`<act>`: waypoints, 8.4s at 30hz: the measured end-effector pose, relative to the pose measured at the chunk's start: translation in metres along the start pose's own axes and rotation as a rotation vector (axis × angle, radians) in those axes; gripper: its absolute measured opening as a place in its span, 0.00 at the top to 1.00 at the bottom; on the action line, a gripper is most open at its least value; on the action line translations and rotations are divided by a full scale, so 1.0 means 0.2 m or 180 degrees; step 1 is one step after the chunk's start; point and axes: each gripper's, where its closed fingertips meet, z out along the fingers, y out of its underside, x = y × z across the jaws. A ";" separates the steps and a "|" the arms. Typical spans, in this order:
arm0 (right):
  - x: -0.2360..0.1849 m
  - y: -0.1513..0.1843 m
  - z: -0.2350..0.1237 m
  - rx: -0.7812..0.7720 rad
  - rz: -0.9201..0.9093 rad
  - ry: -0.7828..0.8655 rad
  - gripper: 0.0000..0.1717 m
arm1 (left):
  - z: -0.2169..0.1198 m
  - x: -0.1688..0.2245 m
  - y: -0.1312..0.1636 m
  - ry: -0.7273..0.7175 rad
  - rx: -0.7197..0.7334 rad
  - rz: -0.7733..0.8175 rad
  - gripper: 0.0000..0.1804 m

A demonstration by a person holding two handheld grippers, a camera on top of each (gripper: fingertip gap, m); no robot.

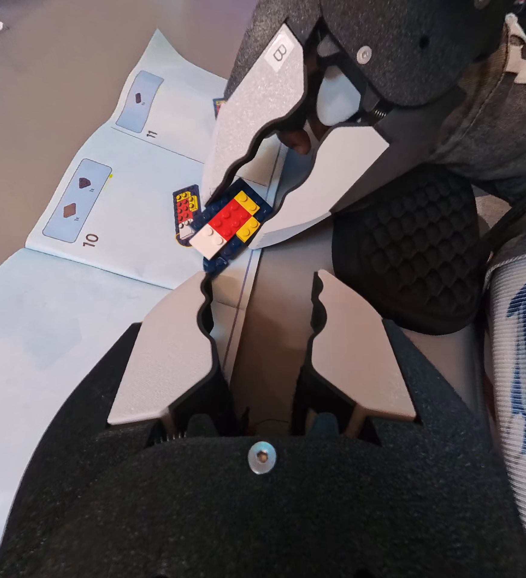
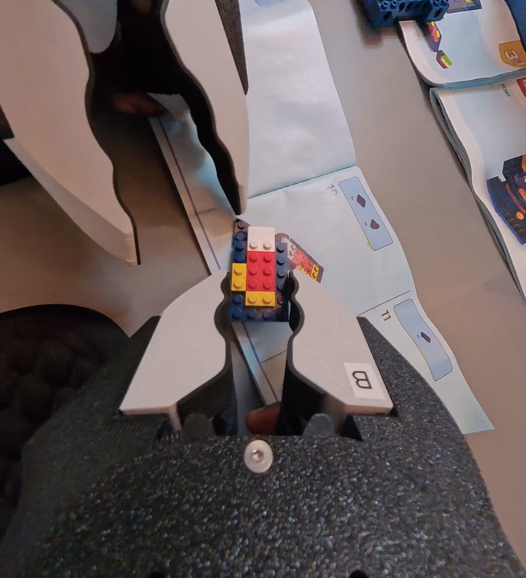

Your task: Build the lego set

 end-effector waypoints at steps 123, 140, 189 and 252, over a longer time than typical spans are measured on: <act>0.05 0.02 0.00 0.0042 0.0250 0.0057 0.80 | 0.06 0.04 -0.04 0.0208 -0.0009 -0.0333 0.57; 0.05 0.03 0.00 -0.0070 0.0332 0.0039 0.80 | 0.06 0.03 -0.05 0.0185 0.0007 -0.0318 0.58; 0.05 0.03 0.00 -0.0024 0.0307 0.0081 0.80 | -0.21 0.12 -0.11 -0.0074 0.0762 -0.0379 0.61; 0.05 -0.08 0.06 0.0151 0.0253 -0.0756 1.00 | -0.09 0.07 -0.11 0.0163 0.0507 -0.0399 0.50</act>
